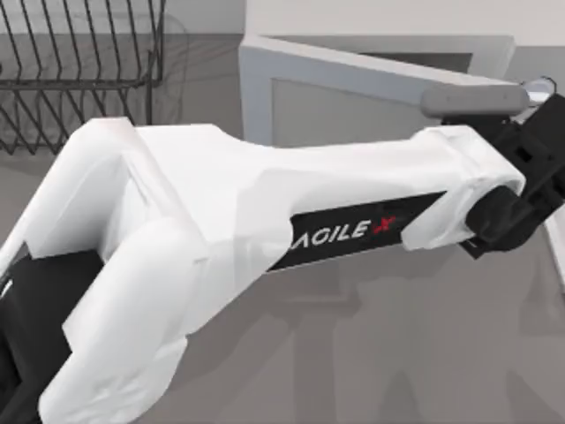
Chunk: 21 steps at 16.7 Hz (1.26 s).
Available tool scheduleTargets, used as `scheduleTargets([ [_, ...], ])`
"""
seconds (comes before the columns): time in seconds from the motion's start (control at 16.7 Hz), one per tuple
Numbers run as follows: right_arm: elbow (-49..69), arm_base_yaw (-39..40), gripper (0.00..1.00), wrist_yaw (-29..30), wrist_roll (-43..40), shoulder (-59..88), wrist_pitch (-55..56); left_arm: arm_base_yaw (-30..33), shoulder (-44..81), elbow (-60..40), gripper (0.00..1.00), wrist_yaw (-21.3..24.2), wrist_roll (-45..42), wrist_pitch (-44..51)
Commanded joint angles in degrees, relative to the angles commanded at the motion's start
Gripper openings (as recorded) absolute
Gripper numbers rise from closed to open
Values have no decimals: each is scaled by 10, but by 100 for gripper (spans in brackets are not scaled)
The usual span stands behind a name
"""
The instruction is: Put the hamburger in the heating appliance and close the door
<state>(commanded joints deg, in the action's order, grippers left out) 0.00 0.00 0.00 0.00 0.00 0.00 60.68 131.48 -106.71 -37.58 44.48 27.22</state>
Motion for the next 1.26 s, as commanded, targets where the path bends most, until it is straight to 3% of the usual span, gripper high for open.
scheduleTargets([
  [0.54, 0, 0, 100, 0, 0, 0, 0, -29, 35, -42, 0, 16, -22, 1],
  [1.02, 0, 0, 100, 0, 0, 0, 0, -89, 177, -291, 0, 60, -83, 63],
  [1.26, 0, 0, 100, 0, 0, 0, 0, -104, 206, -334, 0, 73, -98, 77],
])
